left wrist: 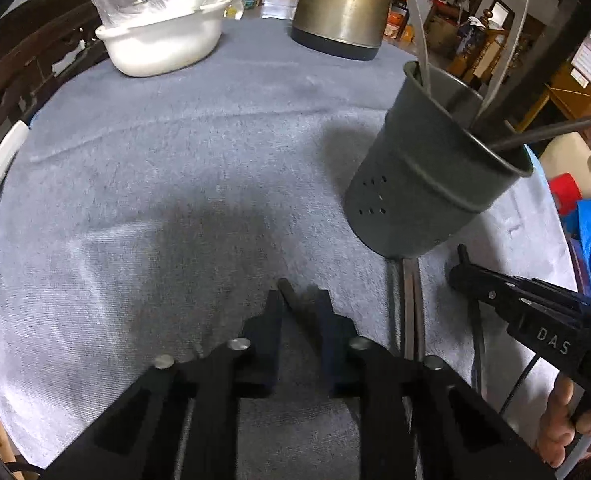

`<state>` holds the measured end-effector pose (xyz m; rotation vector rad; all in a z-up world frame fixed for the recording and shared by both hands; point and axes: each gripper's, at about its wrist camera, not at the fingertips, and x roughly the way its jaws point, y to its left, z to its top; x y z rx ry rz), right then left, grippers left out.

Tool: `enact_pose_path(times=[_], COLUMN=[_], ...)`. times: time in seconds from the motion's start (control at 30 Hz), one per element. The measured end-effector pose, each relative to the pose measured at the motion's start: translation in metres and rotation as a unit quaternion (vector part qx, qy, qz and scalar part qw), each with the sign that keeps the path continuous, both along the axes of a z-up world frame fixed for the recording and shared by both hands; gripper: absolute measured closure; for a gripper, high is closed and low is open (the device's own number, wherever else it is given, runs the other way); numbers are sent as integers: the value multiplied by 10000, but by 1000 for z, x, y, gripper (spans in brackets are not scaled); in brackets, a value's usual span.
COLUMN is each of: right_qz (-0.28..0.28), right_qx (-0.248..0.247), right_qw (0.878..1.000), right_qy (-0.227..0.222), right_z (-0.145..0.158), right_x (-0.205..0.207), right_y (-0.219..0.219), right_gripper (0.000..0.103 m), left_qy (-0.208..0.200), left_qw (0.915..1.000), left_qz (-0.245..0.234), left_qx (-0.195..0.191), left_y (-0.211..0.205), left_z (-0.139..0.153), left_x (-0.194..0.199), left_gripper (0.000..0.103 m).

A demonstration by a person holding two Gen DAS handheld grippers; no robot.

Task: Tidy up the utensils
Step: 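Close the left tool on a chopstick while the right tool grasps another, then lift both held chopsticks and carry them above the grey cup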

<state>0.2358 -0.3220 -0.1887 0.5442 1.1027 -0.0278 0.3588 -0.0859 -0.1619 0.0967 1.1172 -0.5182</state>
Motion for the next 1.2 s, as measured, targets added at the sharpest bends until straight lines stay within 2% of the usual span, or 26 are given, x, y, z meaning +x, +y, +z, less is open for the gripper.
enact_pose_path(times=[0.07,0.23,0.4,0.57,0.8,0.97,1.03,1.2], right_qz=[-6,64,114,167,261,268,249,213], right_qx=[54,28,158,281,335,240,131,-123], right_qw=[10000,9981,9942,9905,9791,9684,9615,9525], right_qy=[-71,-617,-1053,-1337,-1991,-2467,-2735,-3037], right_z=[2,21,42,57,92,118,128,139], right_x=[-3,-19,-35,-46,-64,-79,-87,-99], right_y=[0,-3,-6,-5,0,2,5,11], right_gripper=[97,97,97,97,97,97,97,97], left_qy=[35,-93,-220,-453,-921,-1493,-1784,-2364], left_qw=[10000,9997,9989,9969,9912,9805,9732,9570], left_qz=[-19,28,134,199,336,488,552,663], left_qx=[-63,-202,-398,-619,-893,-1184,-1344,-1544], left_y=[3,16,34,51,67,77,82,89], left_z=[0,8,22,46,93,128,141,167], left_x=[-1,-7,-13,-29,-42,-59,-69,-89], left_gripper=[90,96,97,97,98,98,98,98])
